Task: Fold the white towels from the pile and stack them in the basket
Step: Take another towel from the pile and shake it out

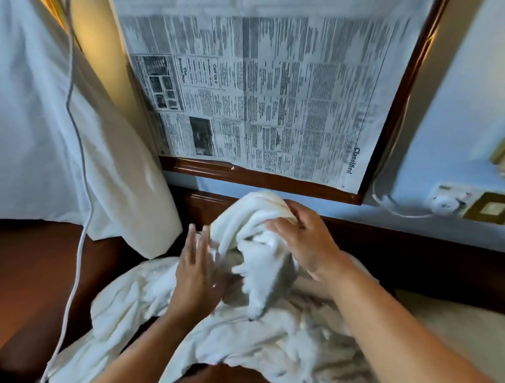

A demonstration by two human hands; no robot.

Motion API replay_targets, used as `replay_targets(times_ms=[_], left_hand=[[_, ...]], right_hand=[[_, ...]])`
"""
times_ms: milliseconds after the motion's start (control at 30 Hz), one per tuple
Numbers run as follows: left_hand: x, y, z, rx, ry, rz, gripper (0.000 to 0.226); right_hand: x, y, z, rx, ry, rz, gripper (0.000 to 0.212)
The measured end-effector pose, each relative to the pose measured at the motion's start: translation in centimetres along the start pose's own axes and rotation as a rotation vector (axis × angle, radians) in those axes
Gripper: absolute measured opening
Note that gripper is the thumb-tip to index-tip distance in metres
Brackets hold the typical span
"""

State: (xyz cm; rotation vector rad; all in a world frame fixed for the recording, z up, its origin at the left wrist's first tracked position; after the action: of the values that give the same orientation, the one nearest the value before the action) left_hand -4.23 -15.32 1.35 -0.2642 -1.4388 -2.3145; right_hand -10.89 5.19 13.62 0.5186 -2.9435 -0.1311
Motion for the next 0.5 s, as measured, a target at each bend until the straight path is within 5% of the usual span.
replay_targets(times_ms=[67,200,367,500], left_hand=[[5.4,2.7,4.7,-0.010,-0.057,-0.001,0.092],[13.8,13.0,15.8,-0.355,-0.157,0.146,0.015],[17.9,32.4,33.2,-0.526,-0.500,0.459,0.006],[15.9,43.8,45.8,-0.312,-0.767,0.594,0.021]], right_hand=[[0.5,2.1,-6.2,-0.044,0.161,0.013,0.019],[-0.1,8.5,-18.9,-0.017,0.390,0.136,0.020],[-5.3,18.1,-35.1,-0.233,0.641,0.379,0.021],[-13.1,24.2,-45.8,-0.549,0.781,0.649,0.026]])
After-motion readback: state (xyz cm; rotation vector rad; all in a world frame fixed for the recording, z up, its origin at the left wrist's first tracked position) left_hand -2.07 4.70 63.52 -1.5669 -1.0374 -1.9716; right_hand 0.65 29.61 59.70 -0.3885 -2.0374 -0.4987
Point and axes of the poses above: each hand's wrist, its own x-axis towards the middle knuckle, its own y-axis out of the back of the hand, z = x × y, the point moved 10 cm from there along x, towards the middle knuckle, and after that the axes turned 4 degrees about x, right-handed, at the moved point
